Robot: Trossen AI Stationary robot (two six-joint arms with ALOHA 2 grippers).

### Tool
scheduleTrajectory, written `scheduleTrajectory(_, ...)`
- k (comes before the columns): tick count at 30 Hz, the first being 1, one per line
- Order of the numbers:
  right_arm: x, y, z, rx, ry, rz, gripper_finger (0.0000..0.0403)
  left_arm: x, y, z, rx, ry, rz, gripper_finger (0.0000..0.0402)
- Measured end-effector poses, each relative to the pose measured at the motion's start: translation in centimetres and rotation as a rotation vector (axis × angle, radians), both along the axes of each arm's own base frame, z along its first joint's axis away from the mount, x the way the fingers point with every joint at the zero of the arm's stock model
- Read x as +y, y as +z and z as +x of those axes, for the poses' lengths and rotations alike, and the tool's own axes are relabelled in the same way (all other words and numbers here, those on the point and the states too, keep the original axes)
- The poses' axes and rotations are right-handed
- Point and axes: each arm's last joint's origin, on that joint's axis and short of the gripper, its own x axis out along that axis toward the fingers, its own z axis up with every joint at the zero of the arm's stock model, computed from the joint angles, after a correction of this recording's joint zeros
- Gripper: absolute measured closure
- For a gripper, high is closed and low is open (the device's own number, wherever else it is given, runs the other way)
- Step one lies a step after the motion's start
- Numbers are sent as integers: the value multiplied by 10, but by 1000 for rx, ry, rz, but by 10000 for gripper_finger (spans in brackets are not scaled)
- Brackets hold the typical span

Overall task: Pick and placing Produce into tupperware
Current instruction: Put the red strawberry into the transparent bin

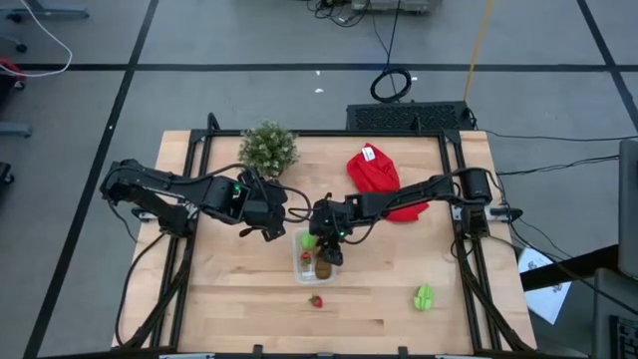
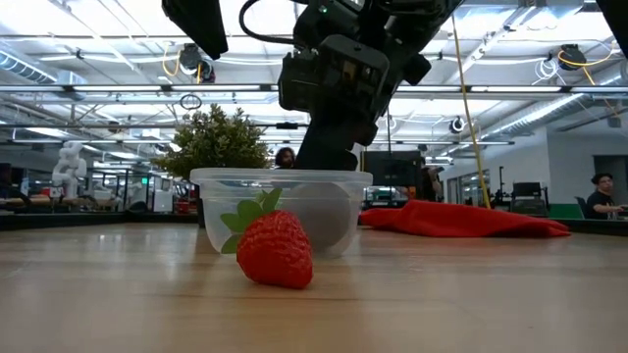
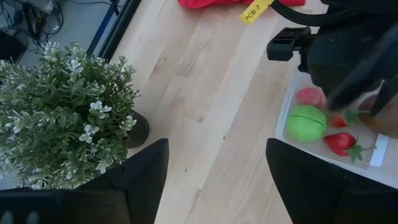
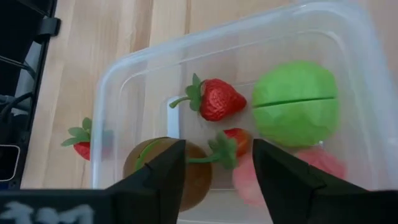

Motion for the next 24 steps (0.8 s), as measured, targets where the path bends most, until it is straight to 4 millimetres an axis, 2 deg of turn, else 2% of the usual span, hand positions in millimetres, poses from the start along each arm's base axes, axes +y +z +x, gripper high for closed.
scheduleTrajectory(7,-11,12,-3,-32,-6,-18,226,0,0,-1,5,3,8,128)
scheduleTrajectory(12,-17,40,-14,-68,-8,-30,227,1,-1,-2,5,41,9,128)
scheduleTrajectory(15,-18,58,-33,-9,-23,-95,227,-3,-1,-3,-19,72,-13,128)
scheduleTrajectory(19,-23,78,-73,209,-105,-267,227,-18,-5,-1,-39,79,-99,128)
scheduleTrajectory(21,-25,86,-92,311,-167,-321,227,-33,-10,4,-49,59,-159,128)
scheduleTrajectory(24,-27,101,-112,366,-235,-352,227,-62,-21,19,-82,-37,-273,128)
